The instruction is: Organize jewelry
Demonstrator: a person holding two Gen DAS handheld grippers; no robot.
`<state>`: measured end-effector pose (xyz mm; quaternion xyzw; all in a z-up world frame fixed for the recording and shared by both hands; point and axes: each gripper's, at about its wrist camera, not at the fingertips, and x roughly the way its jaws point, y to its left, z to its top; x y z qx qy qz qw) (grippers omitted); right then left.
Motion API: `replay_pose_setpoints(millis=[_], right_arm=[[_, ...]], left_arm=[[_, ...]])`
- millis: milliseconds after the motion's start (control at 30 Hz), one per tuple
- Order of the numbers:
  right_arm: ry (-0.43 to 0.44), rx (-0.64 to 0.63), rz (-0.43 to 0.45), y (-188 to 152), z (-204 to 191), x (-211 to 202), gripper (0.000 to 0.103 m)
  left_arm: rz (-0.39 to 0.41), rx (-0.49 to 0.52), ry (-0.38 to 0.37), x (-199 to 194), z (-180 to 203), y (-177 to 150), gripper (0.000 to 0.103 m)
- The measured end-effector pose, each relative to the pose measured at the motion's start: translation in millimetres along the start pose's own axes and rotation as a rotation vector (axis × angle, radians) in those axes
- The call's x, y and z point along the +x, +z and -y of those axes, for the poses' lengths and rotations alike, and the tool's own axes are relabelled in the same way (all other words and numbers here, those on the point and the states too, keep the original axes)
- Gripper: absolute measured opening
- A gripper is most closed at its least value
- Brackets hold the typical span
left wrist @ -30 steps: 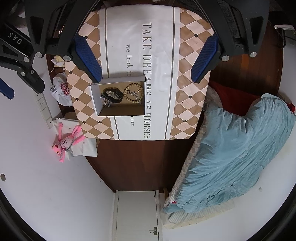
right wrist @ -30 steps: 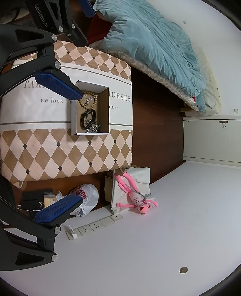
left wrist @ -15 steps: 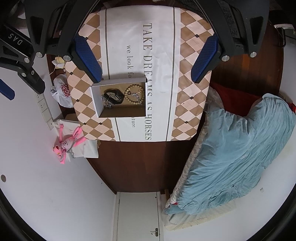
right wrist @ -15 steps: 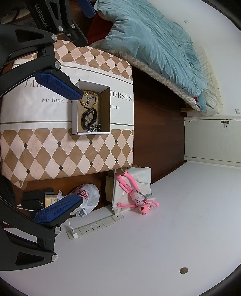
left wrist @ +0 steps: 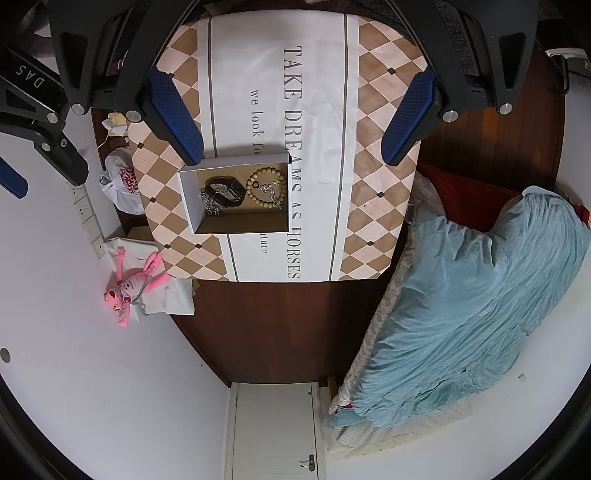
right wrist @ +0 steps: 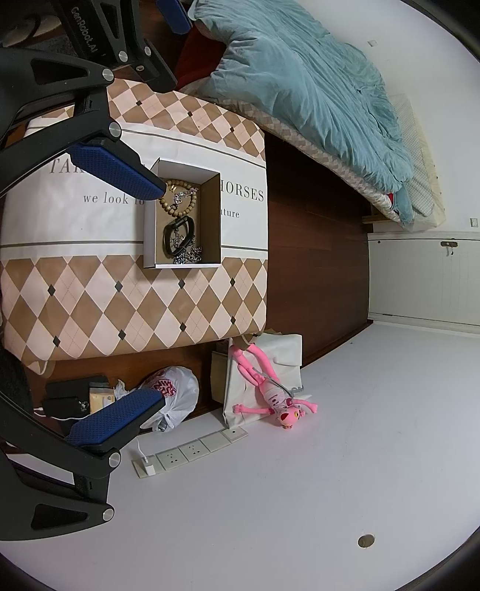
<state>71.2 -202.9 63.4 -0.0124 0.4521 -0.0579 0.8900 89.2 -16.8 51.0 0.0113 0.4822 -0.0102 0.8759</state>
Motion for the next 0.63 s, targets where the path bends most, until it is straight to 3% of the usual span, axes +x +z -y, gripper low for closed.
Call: replay_pose_setpoints(millis=[633], right_arm=[[-0.003,0.0,0.001,-0.4,-0.2,0.2,0.103]], left_arm=[[0.002,0.001,-0.002,0.5,-0.2,1.2,0.098]])
